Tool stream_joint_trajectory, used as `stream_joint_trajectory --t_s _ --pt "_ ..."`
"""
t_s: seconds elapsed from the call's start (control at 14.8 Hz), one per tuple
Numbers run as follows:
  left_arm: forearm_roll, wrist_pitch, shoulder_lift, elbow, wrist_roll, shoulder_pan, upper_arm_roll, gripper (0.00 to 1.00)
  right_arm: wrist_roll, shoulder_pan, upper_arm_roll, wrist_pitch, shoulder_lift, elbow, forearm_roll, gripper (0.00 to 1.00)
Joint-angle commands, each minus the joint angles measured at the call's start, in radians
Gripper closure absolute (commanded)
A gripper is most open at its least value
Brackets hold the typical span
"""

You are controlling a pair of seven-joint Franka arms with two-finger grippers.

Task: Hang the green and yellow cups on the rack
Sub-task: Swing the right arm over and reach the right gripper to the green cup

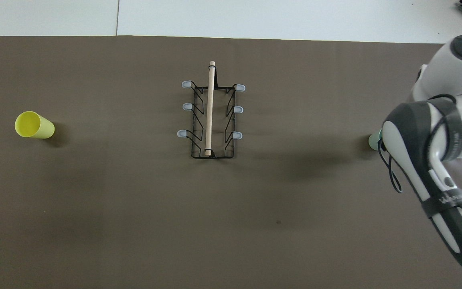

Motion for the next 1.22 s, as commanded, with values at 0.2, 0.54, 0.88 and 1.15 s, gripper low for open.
stream_joint_trajectory --t_s 0.2,0.54,0.88,1.15 --pt "-0.218 -0.001 0.178 0.054 -0.18 0.059 0.084 0.0 -0.268 0.103 0.002 0.134 0.011 -0.118 -0.254 0.0" --pt "-0.345 0.054 0.245 0.005 -0.316 0.122 0.084 0.0 -0.464 0.193 0.002 0.227 0.014 -0.271 -0.531 0.0" --pt "-0.442 0.048 0.299 0.06 -0.505 0.372 -0.132 0.0 -0.561 0.212 0.002 0.272 0.046 -0.347 -0.702 0.0" --pt "-0.534 0.1 0.301 -0.01 -0.605 0.407 -0.165 0.0 -0.509 0.174 0.001 0.282 0.051 -0.356 -0.71 0.0"
